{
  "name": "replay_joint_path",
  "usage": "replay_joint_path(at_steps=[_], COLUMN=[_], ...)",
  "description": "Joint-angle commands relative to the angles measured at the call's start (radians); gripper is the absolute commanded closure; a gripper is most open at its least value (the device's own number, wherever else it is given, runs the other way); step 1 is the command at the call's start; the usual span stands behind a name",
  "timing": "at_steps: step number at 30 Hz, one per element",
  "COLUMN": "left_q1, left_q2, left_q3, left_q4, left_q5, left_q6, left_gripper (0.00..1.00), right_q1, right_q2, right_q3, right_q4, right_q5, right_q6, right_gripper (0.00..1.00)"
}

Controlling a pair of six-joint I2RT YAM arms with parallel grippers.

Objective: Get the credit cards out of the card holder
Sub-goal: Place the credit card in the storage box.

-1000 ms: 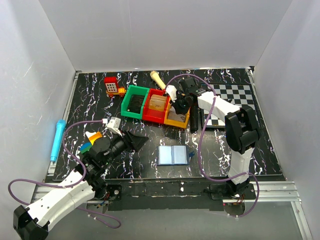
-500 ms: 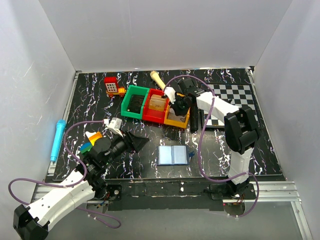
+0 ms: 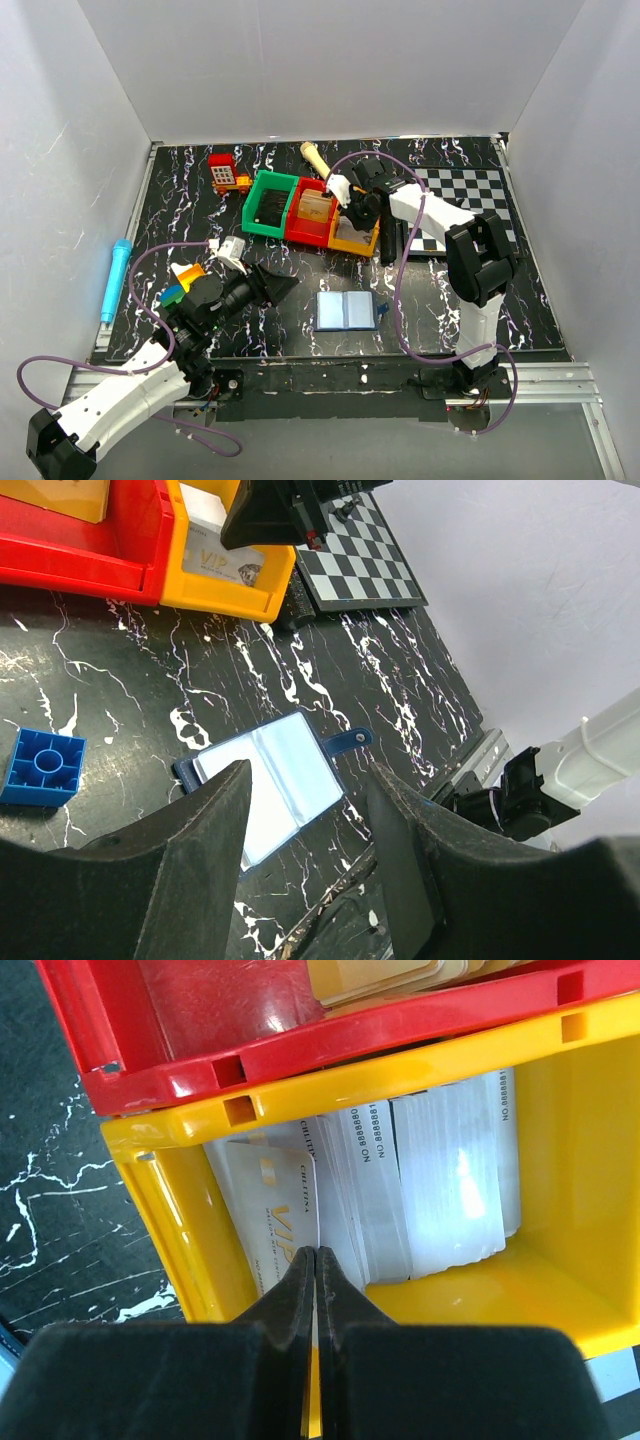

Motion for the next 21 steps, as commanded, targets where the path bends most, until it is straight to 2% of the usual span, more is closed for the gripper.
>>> replay_joint_path(at_steps=[1, 12, 21], left_q1=[0.003, 0.003, 0.003], left_q2=[0.000, -0.006, 0.005], left_q3=[-0.008, -0.008, -0.005], left_q4=[0.020, 0.011, 0.012], left_q5=[0.004, 0.002, 0.002], left_q6=[0.005, 0.007, 0.010], left_gripper=[0.51, 0.51, 0.51], right_q1=[-0.003, 0.006, 0.028], right_q2=[0.002, 0.015, 0.032], right_q3=[0.023, 0.024, 0.033], right_q4=[0.040, 0.098, 0.075], right_q5=[0.096, 0.155, 0.106], right_q6=[-0.002, -0.008, -0.027], right_gripper=[0.99, 0.99, 0.99])
